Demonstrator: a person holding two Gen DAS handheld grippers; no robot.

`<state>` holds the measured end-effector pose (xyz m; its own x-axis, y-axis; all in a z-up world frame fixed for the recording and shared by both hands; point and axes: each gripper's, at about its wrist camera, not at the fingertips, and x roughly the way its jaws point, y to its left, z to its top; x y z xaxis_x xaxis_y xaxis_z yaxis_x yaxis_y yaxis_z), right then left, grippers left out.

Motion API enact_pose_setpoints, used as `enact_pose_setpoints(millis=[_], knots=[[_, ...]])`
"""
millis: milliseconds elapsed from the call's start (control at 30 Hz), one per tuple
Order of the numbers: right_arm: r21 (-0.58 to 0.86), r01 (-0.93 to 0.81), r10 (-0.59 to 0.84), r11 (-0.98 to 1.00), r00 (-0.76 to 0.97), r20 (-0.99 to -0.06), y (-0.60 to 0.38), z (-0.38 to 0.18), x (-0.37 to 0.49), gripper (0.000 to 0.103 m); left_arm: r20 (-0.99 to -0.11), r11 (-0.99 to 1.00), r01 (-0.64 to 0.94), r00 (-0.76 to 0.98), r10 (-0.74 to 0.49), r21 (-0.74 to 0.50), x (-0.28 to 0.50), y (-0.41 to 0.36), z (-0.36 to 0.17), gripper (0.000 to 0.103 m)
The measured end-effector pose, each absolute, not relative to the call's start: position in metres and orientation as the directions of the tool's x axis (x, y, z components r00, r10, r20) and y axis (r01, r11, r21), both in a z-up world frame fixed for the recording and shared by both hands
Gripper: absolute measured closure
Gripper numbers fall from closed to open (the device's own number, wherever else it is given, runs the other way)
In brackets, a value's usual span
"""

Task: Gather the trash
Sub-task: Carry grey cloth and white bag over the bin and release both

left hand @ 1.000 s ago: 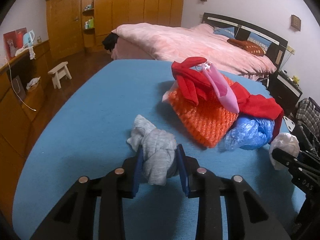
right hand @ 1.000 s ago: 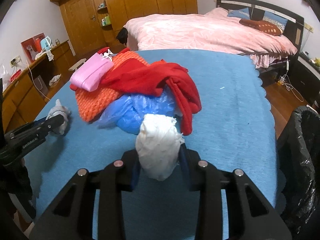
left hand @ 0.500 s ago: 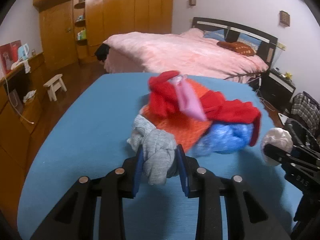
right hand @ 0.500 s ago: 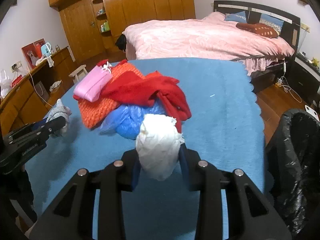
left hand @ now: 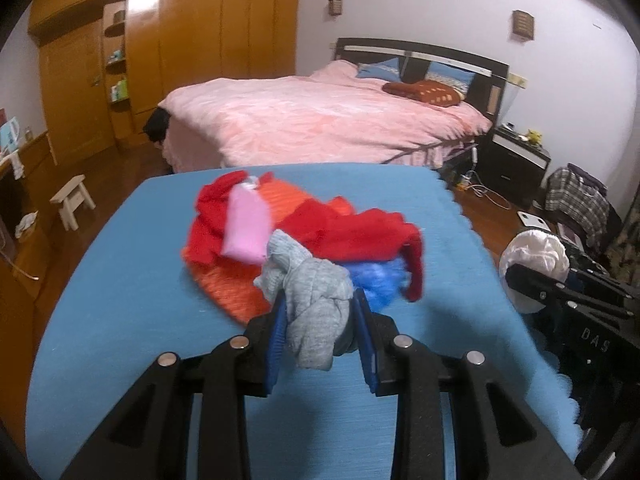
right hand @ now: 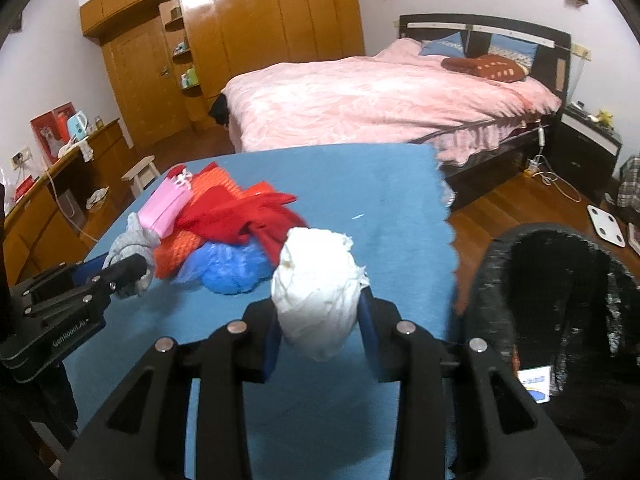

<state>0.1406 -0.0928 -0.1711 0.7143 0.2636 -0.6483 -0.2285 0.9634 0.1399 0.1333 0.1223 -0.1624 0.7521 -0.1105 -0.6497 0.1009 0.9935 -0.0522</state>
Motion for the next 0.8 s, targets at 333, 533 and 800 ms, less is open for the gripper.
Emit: enact_pose_setpoints(millis=[333, 533, 800], knots=[[0.116, -0.080, 0.135, 0.990, 0.770, -0.623, -0.169, -0.149, 0.119, 0.070, -0.622, 0.962, 0.263, 0.741, -0.254, -0.079, 0.138, 0.044, -0.143, 0.071], [0.098, 0.039, 0.031, 0.994, 0.779, -0.626, -0.224, -0.150, 0.104, 0.070, -0.606, 0.919, 0.379, 0.709, -0.362, -0.106, 0.144, -0.013, -0.134, 0.071], [0.094, 0.174, -0.078, 0.980, 0.776, -0.626, -0.287, -0.157, 0.087, 0.070, -0.602, 0.863, 0.493, 0.657, -0.454, -0.113, 0.148, -0.081, -0.133, 0.071]])
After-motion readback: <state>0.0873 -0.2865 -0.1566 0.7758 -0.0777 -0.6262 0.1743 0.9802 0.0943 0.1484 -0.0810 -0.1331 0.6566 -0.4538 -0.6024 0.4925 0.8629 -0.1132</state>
